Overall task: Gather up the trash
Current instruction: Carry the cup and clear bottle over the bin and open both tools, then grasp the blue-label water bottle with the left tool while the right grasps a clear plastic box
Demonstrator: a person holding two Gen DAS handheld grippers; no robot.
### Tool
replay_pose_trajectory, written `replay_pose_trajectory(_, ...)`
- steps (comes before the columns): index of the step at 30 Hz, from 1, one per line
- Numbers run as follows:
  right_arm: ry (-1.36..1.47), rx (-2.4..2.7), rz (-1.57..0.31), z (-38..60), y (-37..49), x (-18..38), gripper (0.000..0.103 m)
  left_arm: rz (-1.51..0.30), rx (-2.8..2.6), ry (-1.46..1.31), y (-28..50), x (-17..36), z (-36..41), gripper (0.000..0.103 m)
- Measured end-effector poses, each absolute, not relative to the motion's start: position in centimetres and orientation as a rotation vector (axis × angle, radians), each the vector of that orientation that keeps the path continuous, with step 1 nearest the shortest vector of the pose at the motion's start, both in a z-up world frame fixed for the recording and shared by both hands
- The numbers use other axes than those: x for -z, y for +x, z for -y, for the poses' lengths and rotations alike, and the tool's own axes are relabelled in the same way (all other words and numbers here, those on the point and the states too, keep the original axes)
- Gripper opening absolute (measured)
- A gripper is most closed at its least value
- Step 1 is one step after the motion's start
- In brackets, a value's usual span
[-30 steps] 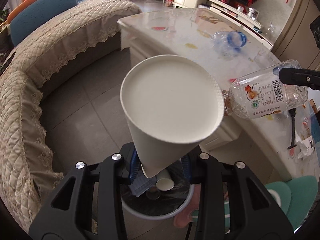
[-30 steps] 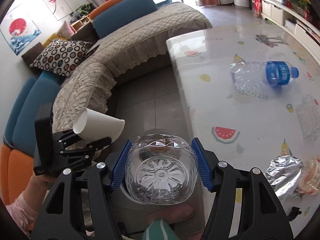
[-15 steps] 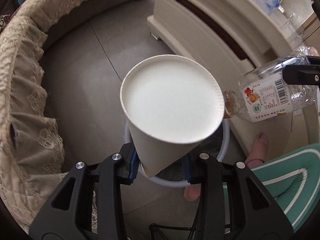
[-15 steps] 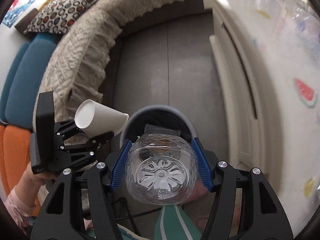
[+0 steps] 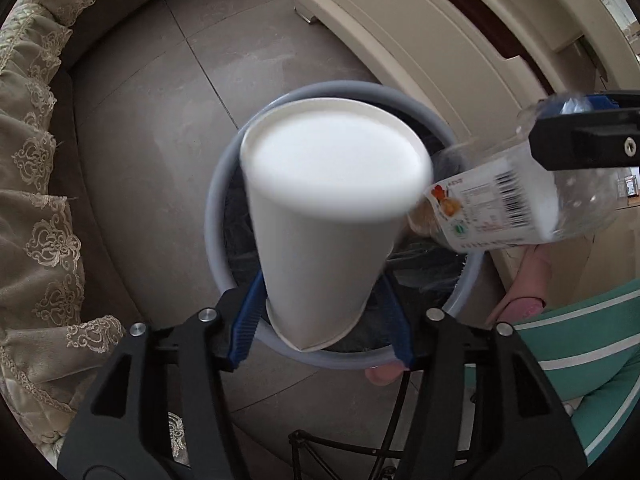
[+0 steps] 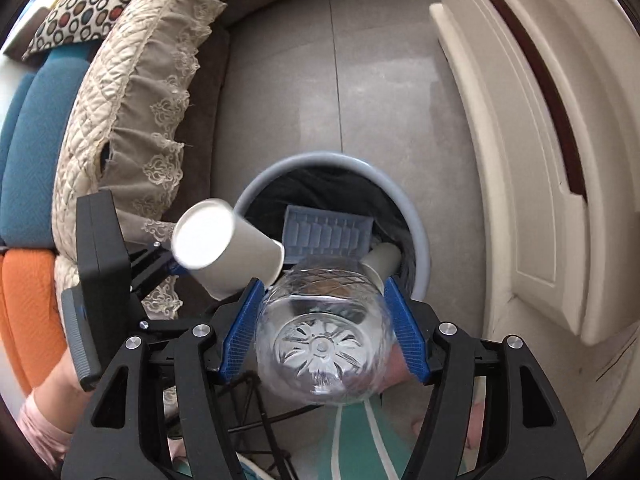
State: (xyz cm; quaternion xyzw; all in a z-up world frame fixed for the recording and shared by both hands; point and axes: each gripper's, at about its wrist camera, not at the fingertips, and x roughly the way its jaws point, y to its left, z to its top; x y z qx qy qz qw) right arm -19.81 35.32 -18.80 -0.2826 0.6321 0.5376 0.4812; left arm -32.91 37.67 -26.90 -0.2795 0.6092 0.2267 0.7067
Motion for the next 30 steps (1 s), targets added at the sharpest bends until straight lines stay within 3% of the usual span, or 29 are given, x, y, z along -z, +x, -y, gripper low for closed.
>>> replay_pose_trajectory(6,-0.646,-1.318,-1.527,-35.2,-19.3,17.9,0.075,-1.348,-0.532,-0.619,-33.7,26.8,-37.9,0.072)
replay_pose_trajectory(14,-0.587,-1.354,-1.457,-34.8,-17.7,14.0,0.075,-1.303,-0.548,-0.63,-33.9,24.5,-39.2,0.072)
replay_pose_trajectory(22,-0.424,-1.341,-1.332,-32.0,-11.9,7.4,0.081,-1.155,-0.524,-0.592,-31.6,17.4,-41.0,0.072)
replay_pose_trajectory(24,-0.383,-1.306,-1.294,-30.8,-9.7,5.7,0.085,-1.122,-0.508,-0.565,-30.1,15.6,-41.1,0.085)
replay_pose_trajectory(30,-0.289,-1.174,-1.207,-26.9,-2.7,2.2,0.089,-1.013,-0.457,-0.434,-24.0,10.0,-40.6,0.096)
